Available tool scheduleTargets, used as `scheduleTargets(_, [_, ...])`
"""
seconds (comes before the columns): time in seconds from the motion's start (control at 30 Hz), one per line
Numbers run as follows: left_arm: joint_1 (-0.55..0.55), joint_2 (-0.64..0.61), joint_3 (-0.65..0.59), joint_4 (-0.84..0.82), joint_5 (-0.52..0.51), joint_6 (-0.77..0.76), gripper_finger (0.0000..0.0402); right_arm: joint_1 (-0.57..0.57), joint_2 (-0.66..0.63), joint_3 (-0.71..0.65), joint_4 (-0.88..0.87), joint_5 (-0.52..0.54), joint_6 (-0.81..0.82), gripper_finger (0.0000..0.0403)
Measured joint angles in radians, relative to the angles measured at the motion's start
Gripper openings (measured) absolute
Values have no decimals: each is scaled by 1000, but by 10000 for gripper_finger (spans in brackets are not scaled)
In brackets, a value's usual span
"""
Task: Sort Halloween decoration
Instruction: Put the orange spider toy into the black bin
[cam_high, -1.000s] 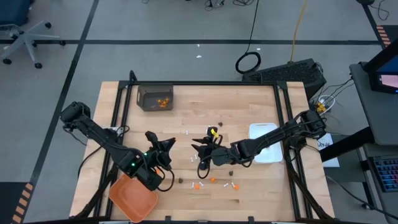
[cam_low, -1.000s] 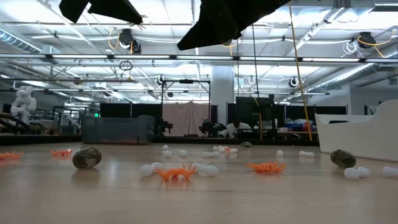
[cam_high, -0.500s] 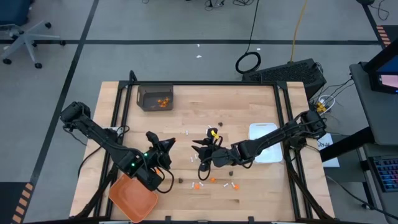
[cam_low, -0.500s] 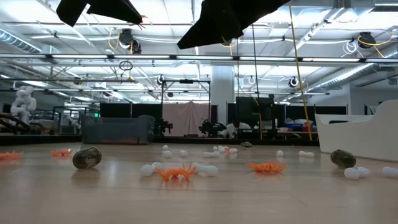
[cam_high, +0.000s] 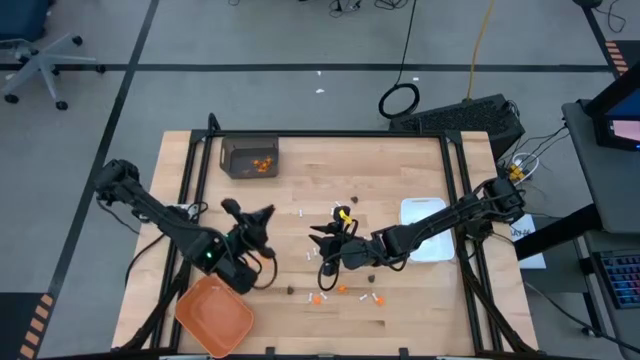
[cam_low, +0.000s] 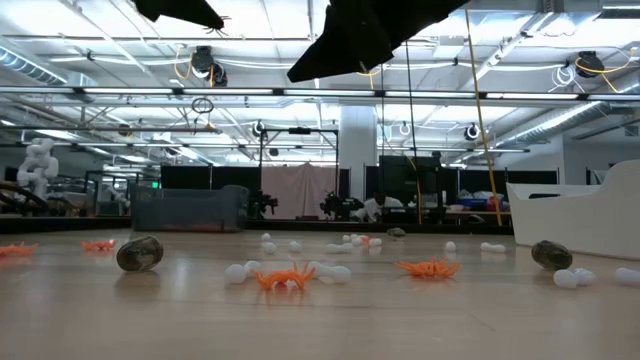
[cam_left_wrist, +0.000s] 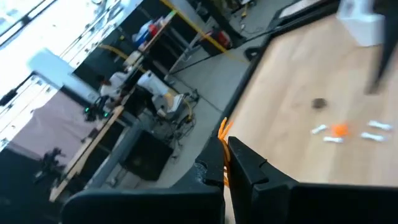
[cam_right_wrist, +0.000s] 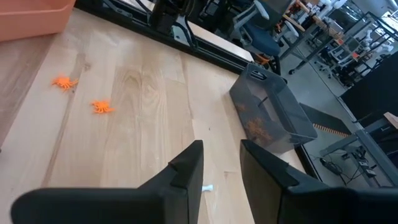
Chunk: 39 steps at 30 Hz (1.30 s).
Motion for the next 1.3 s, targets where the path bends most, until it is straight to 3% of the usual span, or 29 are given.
scheduleTargets(0.2, [101,-126,0,-176,48,-64,1,0,0,0,-11,0,0,93])
scheduleTargets(0.5, [330,-251,0,-242,123,-7,1,0,0,0,-11,0,0,93])
scheduleTargets(0.8, [634,-272,0,-228,333,160,1,0,0,0,-14,0,0,93])
scheduleTargets(1.1, [888,-243,0,-131,709,334,1,0,0,0,-17,0,0,93])
scheduleTargets(1.3, [977,-166,0,-90,780,362,1,0,0,0,-18,0,0,93])
